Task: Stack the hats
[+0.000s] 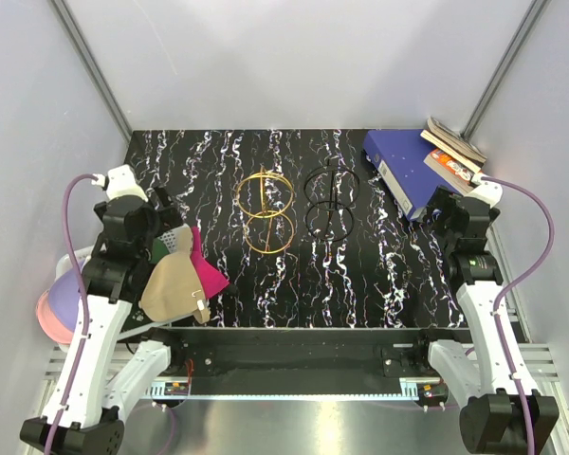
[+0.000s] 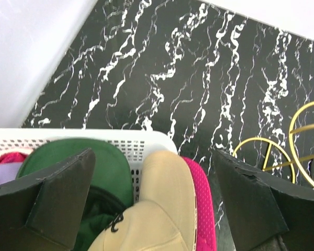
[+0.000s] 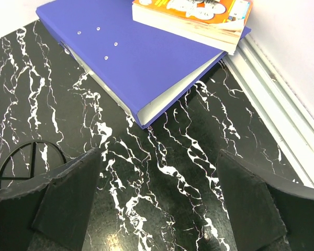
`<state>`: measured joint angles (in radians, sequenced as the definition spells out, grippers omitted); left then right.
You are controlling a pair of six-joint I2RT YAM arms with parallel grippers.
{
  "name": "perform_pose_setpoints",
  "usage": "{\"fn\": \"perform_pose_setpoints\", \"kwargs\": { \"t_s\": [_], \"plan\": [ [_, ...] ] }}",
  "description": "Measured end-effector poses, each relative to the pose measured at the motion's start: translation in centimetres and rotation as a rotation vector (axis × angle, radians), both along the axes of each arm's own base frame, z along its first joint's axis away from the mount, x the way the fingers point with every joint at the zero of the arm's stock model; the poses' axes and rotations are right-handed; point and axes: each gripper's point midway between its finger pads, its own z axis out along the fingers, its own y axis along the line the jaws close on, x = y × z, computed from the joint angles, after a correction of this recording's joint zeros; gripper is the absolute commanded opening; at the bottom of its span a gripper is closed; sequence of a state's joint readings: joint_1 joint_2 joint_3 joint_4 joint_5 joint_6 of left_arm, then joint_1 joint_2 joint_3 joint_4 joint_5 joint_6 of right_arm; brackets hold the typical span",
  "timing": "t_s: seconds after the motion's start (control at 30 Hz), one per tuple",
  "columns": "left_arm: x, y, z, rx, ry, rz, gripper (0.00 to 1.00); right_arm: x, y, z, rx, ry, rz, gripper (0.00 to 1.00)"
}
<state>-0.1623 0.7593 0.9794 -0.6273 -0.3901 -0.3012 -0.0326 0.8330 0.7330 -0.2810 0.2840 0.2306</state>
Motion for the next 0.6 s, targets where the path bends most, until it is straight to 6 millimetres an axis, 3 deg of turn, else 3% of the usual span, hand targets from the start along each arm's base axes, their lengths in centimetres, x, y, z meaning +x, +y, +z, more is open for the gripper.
{"fn": "perform_pose_setpoints", "kwargs": {
  "t_s": [0.27,0.6],
  "plan": [
    [0.5,-2.2,-3.0,-0.005,0.149,-0.062,0.98,0.4,0.8,-0.7,0.035,0.015,0.029,0.97],
    [0.8,-3.2,-6.9,-0.013,0.316,-0.083,0.87,0.7,1.5,-0.9,0.103,0.006,0.033,0.97]
  ]
}}
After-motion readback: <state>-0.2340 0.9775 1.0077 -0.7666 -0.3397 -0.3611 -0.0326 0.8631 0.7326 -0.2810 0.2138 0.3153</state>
